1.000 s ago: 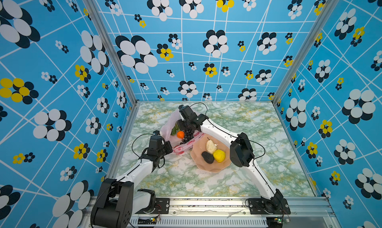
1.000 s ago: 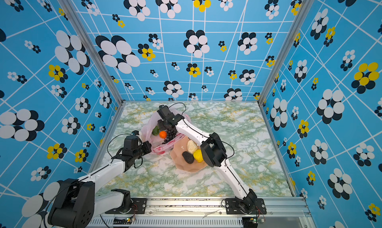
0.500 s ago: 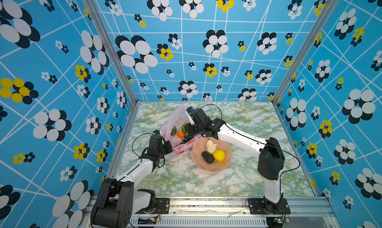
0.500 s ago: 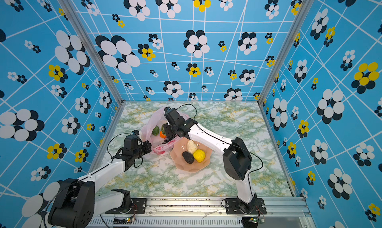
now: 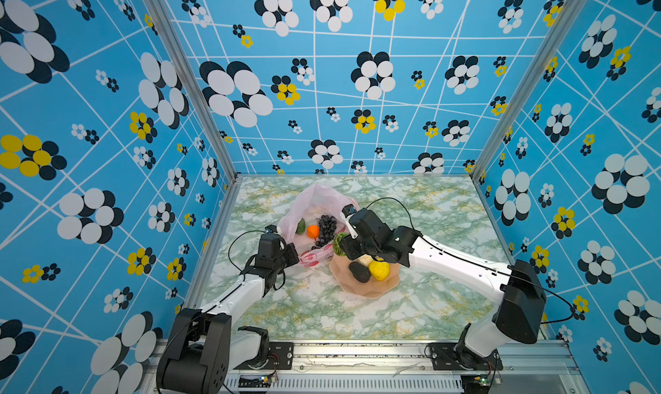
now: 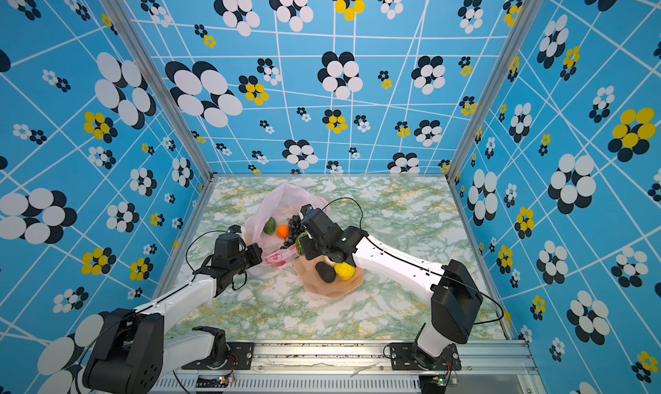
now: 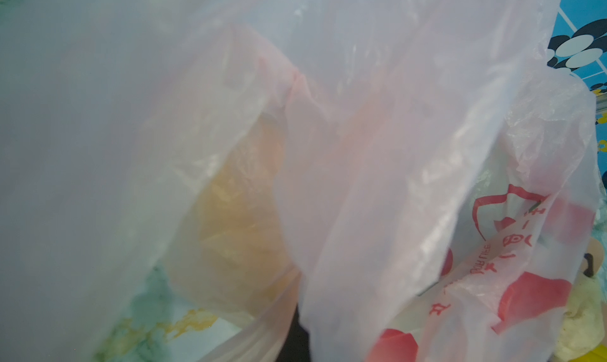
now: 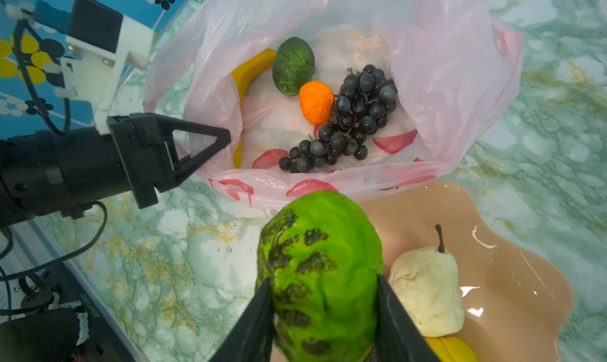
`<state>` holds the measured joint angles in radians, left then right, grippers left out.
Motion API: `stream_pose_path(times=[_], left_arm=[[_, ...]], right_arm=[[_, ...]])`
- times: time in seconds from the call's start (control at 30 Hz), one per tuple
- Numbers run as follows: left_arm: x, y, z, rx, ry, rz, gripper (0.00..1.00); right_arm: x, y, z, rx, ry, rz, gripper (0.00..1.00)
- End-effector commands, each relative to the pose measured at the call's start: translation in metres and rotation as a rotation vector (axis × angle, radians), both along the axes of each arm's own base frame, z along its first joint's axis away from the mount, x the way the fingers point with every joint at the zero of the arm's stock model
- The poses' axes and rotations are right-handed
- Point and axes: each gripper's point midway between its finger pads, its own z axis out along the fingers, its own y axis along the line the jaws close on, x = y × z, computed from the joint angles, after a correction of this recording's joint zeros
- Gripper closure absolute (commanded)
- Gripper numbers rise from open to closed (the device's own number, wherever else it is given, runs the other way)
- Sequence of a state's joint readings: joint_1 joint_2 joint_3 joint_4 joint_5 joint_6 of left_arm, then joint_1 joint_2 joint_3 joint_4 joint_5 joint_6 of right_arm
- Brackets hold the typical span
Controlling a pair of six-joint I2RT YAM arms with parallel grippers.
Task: Take fruits out of the plastic bag
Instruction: Pick up the fruit from the plastic bag, then place the fruit on the plate.
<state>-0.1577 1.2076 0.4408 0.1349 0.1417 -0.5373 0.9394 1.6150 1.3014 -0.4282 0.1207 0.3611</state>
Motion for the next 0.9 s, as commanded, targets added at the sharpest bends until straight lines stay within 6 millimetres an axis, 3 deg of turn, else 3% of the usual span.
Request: stream_pose_path(times=[0.0,0.27,0.5,0.87], left_arm=[[0.004,0.000,0.010,0.018,-0.025,-0.008,1.00],[0.003,0.000,0.011,0.020,-0.027,-0.008,1.00],[0.003,0.000,0.012,0.020,-0.032,-0.009,1.00],[0.003,-0.001,0.013,0.014,-0.031,-0.012,1.00]], right_arm=[[-0.003,0.004,-0.015,0.010,0.027,-0.015,0.65],[0.005,0.007,-0.045,-0.058,0.043,-0.018,0.64],[0.019,0.003,-0.060,-0.156,0.014,-0.029,0.64],[0.026,-0.002,-0.078,-0.236,0.028,-0.027,0.63]])
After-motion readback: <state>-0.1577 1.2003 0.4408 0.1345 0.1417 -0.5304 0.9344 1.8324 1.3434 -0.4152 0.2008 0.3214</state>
